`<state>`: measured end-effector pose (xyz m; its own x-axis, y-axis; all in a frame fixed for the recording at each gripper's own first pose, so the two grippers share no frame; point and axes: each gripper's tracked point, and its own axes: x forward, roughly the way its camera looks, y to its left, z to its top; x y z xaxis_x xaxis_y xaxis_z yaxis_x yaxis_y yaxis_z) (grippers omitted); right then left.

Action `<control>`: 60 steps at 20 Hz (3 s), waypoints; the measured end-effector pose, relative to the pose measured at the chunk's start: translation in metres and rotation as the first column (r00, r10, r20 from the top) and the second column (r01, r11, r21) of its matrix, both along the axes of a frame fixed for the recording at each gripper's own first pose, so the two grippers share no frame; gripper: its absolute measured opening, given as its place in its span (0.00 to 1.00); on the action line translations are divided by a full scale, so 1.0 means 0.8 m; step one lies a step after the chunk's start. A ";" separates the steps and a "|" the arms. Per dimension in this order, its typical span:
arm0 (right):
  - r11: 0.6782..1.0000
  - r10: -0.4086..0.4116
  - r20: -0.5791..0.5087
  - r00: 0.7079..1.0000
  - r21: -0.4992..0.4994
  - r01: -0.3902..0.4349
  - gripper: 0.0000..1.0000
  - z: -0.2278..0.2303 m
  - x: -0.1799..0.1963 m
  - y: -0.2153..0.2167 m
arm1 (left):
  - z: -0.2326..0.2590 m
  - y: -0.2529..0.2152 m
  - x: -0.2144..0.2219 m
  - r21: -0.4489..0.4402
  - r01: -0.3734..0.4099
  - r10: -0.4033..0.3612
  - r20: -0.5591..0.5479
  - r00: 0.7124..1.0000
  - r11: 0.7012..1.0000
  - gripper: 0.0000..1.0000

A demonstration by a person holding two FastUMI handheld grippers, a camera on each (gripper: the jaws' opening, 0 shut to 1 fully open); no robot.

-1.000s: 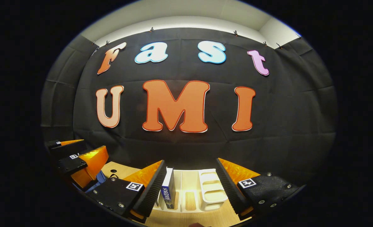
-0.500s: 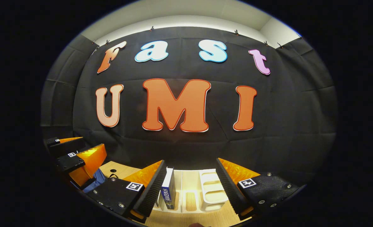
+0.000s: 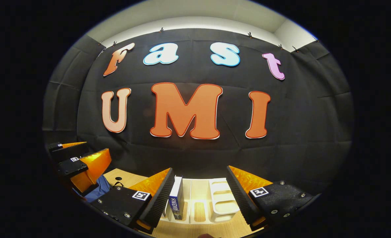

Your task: Open the schoolbag, grab two books from the bookshelf and put them into the schoolbag.

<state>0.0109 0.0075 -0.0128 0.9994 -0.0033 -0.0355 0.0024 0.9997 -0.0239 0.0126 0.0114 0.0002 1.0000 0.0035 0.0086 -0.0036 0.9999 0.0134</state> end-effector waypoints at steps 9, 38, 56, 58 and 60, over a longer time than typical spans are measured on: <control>1.000 0.010 -0.003 1.000 -0.006 -0.010 0.94 -0.002 -0.001 0.007 | 0.005 0.021 -0.008 -0.002 -0.035 0.035 0.008 0.999 0.999 0.94; 0.999 0.022 -0.125 0.992 -0.023 -0.025 0.94 -0.079 -0.002 -0.010 | -0.240 0.084 -0.104 0.398 0.105 0.118 -0.497 0.860 0.911 0.95; 0.998 -0.033 -0.229 0.973 -0.064 0.019 0.94 -0.140 0.021 -0.060 | -0.442 0.167 -0.206 0.709 0.306 0.479 -0.672 0.565 0.635 0.95; 0.998 -0.036 -0.228 0.973 -0.064 0.022 0.94 -0.140 0.021 -0.061 | -0.447 0.176 -0.201 0.732 0.311 0.505 -0.656 0.561 0.606 0.94; 0.998 -0.040 -0.227 0.973 -0.062 0.026 0.94 -0.139 0.024 -0.064 | -0.446 0.183 -0.200 0.751 0.302 0.527 -0.638 0.561 0.587 0.87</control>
